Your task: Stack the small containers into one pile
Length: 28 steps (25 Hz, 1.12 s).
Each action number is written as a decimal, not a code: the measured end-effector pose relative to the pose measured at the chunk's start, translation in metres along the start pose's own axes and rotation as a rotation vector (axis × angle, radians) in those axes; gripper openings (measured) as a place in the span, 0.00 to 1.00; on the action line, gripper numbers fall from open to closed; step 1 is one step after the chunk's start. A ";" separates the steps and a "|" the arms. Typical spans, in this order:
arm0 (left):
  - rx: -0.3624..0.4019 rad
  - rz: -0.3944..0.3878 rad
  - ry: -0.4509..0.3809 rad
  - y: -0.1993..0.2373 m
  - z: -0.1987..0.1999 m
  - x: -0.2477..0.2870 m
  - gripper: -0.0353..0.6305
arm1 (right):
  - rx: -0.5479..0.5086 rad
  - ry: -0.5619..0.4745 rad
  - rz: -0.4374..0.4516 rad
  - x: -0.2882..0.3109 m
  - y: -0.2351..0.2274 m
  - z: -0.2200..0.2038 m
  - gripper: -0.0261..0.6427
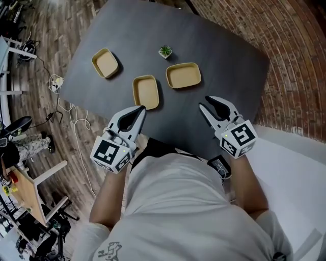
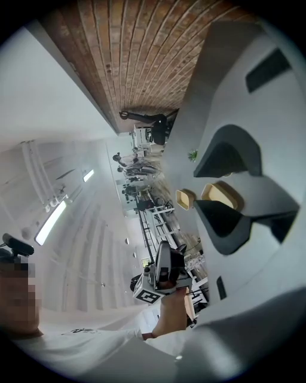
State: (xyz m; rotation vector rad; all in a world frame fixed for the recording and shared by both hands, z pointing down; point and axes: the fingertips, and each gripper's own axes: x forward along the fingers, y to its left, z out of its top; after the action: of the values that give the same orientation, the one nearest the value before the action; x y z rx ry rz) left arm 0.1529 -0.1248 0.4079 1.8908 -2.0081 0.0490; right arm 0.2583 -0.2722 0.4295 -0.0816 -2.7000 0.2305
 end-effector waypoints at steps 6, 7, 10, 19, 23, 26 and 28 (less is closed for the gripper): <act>-0.016 -0.024 0.055 0.023 -0.010 0.032 0.07 | 0.033 0.056 -0.021 0.032 -0.032 -0.014 0.22; -0.016 -0.027 0.062 0.026 -0.012 0.037 0.07 | 0.038 0.067 -0.024 0.037 -0.038 -0.017 0.22; 0.000 -0.036 0.096 0.036 -0.021 0.052 0.07 | 0.054 0.099 -0.030 0.050 -0.053 -0.026 0.22; 0.009 -0.068 0.174 0.059 -0.042 0.091 0.07 | 0.093 0.168 -0.070 0.082 -0.094 -0.058 0.21; 0.005 -0.086 0.199 0.066 -0.051 0.106 0.07 | 0.106 0.201 -0.089 0.093 -0.110 -0.073 0.21; -0.001 -0.098 0.220 0.074 -0.060 0.115 0.07 | 0.116 0.235 -0.103 0.105 -0.123 -0.087 0.21; -0.002 -0.103 0.231 0.078 -0.067 0.121 0.07 | 0.126 0.255 -0.116 0.111 -0.132 -0.097 0.21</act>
State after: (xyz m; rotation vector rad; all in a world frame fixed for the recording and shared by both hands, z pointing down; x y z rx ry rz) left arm 0.0911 -0.2139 0.5238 1.8898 -1.7554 0.2276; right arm 0.1953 -0.3779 0.5846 0.0776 -2.4216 0.3310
